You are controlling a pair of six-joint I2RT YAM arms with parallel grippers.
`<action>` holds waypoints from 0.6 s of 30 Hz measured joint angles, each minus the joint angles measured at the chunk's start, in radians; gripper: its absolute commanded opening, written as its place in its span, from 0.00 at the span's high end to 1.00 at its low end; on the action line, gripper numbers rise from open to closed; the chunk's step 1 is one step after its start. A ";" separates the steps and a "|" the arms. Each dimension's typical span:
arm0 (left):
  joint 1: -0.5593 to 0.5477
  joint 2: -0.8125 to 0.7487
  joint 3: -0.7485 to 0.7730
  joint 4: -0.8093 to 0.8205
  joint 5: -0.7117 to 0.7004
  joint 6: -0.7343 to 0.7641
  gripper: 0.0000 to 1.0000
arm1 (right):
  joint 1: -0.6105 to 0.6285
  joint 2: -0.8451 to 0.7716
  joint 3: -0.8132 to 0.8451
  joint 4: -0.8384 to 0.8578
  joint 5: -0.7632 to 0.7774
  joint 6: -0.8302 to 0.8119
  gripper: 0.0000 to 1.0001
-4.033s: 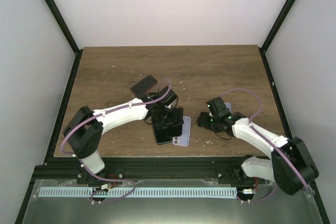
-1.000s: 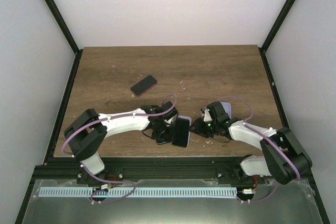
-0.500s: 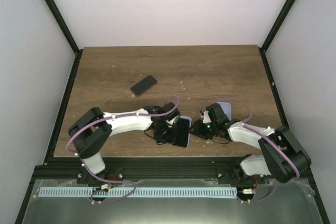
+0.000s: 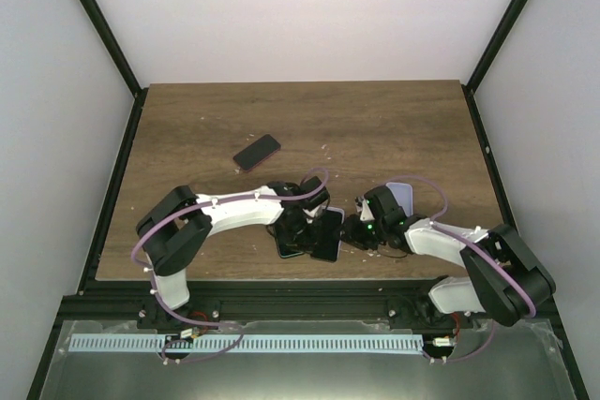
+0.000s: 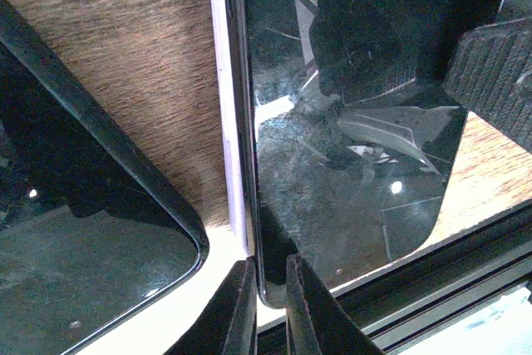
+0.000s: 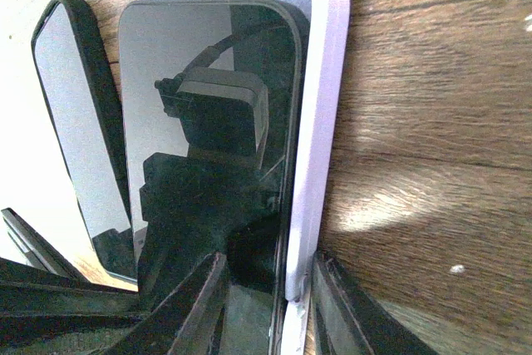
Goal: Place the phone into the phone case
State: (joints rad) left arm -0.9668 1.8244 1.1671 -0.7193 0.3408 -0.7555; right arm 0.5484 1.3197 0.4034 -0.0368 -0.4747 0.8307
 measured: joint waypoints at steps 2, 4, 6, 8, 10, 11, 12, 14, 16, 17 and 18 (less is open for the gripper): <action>0.000 0.006 0.010 -0.012 -0.003 -0.002 0.92 | 0.005 0.000 0.000 0.005 0.005 0.005 0.72; 0.000 0.010 0.020 -0.024 -0.011 -0.004 0.92 | 0.008 0.000 -0.001 0.008 0.011 0.015 0.73; 0.001 0.013 0.026 -0.031 -0.018 -0.007 0.90 | 0.011 -0.001 -0.001 0.008 0.019 0.021 0.73; 0.004 0.013 0.029 -0.035 -0.021 -0.011 0.84 | 0.015 -0.005 -0.001 0.005 0.029 0.024 0.72; 0.007 0.013 0.029 -0.025 -0.027 -0.022 0.77 | 0.022 -0.015 -0.001 -0.008 0.045 0.023 0.69; 0.009 0.011 0.029 -0.013 -0.034 -0.023 0.74 | 0.027 -0.024 0.000 -0.024 0.051 0.022 0.67; 0.014 0.007 0.027 0.009 -0.044 -0.028 0.74 | 0.032 -0.034 0.001 -0.039 0.058 0.020 0.66; 0.024 -0.016 0.012 0.046 -0.054 -0.029 0.73 | 0.035 -0.059 0.008 -0.077 0.079 0.013 0.64; 0.031 -0.050 -0.012 0.066 -0.055 -0.024 0.73 | 0.034 -0.082 0.019 -0.104 0.096 0.000 0.61; 0.031 -0.068 -0.025 0.073 -0.053 -0.023 0.73 | 0.027 -0.090 0.030 -0.118 0.104 -0.010 0.61; 0.030 -0.087 -0.041 0.079 -0.050 -0.021 0.73 | 0.022 -0.095 0.042 -0.129 0.110 -0.020 0.61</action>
State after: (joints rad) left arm -0.9371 1.7374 1.1263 -0.6399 0.2913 -0.7761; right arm 0.5701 1.2251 0.4458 -0.1658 -0.3645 0.8108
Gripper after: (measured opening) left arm 0.271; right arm 0.380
